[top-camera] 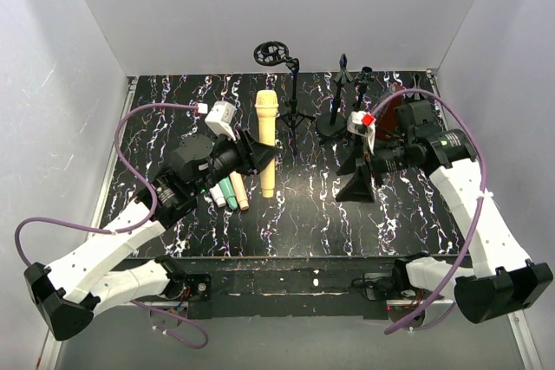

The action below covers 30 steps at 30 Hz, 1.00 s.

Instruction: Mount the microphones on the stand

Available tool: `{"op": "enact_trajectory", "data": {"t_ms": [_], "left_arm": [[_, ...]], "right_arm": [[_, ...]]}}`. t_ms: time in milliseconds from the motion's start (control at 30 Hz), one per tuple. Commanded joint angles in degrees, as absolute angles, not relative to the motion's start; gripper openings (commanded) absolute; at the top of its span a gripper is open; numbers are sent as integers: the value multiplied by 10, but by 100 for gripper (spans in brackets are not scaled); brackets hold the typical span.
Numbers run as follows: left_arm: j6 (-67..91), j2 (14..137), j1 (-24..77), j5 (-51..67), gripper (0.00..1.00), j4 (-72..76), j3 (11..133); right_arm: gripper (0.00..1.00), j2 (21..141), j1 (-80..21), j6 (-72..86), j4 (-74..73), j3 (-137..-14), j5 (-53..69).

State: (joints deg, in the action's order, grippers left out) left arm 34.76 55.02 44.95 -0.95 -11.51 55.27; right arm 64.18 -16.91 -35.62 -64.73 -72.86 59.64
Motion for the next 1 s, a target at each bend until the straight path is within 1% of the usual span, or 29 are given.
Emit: {"op": "enact_trajectory", "data": {"t_ms": [0,100,233,433,600,800,867,900,967], "left_arm": [[350,553,465,-57,0,-51,565],[357,560,468,-75,0,-31,567],[369,572,468,-86,0,36,564],[405,610,468,-81,0,108,581],[432,641,469,-70,0,153,602],[443,673,473,-55,0,177,634],[446,682,476,-51,0,185,639],[446,686,479,-51,0,186,642],[444,695,487,-52,0,192,642]], "right_arm": [[91,675,-184,-245,-571,-780,584],[91,687,-192,-213,-544,-797,591],[91,690,-210,-193,-508,-808,620],[91,687,-242,-61,-365,-806,616],[90,701,-253,88,-245,-809,571],[88,732,-257,161,-214,-822,522],[84,735,-260,180,-193,-817,520],[80,737,-263,188,-184,-816,522],[75,741,-271,207,-162,-812,533]]}}
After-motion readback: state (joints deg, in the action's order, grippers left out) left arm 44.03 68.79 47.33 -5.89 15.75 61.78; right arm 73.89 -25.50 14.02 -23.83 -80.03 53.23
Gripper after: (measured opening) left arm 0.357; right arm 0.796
